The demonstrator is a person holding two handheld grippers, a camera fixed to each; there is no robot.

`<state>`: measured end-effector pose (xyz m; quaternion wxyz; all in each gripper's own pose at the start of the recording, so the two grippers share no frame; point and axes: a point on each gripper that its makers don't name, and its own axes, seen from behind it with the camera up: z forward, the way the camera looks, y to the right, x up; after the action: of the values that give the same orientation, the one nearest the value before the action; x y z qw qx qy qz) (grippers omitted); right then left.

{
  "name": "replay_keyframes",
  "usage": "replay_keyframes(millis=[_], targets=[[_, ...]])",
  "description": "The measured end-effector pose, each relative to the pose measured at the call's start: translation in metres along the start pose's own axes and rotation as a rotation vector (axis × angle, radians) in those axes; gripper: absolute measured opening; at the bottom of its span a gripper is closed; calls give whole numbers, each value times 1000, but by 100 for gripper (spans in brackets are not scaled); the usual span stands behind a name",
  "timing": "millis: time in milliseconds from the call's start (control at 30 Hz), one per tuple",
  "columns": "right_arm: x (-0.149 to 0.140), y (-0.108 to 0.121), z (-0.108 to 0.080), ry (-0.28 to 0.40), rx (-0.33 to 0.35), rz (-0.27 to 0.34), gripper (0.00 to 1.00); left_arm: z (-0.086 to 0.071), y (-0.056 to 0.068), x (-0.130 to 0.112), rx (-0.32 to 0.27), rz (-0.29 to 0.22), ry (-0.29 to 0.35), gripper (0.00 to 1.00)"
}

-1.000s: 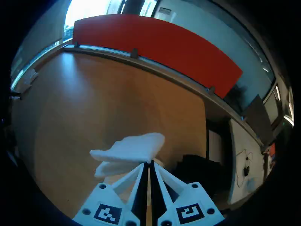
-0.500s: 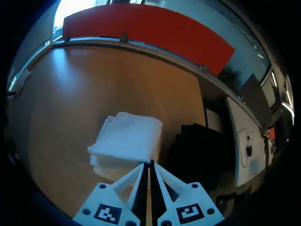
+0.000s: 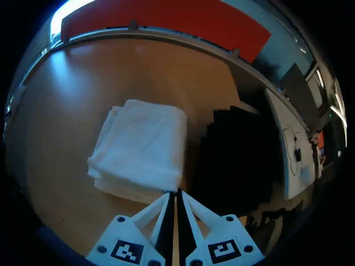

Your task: Fold towel

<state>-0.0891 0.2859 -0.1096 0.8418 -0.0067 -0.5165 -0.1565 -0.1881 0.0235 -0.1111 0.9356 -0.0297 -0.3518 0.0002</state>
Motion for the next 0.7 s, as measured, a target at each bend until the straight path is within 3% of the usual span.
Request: replay_keyframes(millis=[400,700], targets=[[-22,-2,23,-70,-22,51,3,0,2,-1,5,4,-6,92],[-25,-2,31,-81,-37,55,7,0,4,-2,8,7,-9,92]])
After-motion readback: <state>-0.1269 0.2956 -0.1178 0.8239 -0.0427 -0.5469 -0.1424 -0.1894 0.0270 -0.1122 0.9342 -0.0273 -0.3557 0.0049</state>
